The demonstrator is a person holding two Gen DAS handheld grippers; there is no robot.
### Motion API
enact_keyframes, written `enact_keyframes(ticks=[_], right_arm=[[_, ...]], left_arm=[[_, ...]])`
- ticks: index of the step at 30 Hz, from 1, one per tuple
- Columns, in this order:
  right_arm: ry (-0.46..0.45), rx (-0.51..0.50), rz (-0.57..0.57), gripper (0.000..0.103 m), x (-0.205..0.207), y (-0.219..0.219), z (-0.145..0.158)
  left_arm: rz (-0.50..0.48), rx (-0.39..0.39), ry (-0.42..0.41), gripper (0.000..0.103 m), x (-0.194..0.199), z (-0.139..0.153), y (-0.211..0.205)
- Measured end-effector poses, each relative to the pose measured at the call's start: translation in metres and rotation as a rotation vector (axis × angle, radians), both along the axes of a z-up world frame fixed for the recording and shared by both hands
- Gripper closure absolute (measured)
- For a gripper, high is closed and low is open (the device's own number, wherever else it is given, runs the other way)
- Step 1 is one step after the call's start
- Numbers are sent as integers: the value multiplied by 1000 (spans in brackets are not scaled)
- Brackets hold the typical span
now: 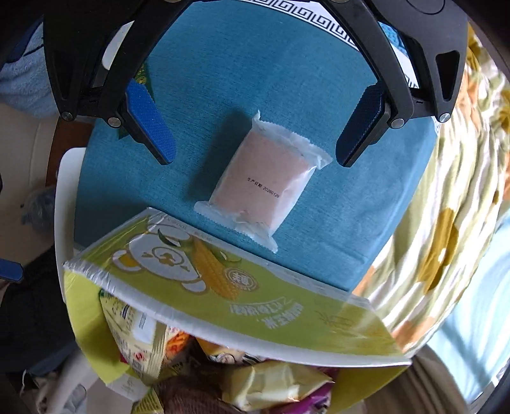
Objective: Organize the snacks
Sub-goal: 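Move the left tool to the white packet while the right tool moves to the green cracker packet, then grasp the white packet with the left tool while the right tool grasps the green cracker packet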
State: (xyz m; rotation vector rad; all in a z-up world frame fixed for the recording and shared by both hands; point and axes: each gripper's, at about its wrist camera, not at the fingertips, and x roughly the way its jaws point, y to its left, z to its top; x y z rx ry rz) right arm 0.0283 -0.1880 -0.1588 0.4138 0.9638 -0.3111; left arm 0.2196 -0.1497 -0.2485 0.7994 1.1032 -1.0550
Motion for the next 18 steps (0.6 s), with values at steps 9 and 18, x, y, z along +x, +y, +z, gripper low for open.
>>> enact_keyframes(ticks=[9,18], right_arm=[[127,50,-11,0,7,45,-65],[155,79,3,0,12,60,-90]], left_arm=[[-88,55,-2,4,12,-47,-23],[-92,54,10,33,15,-64,-24]])
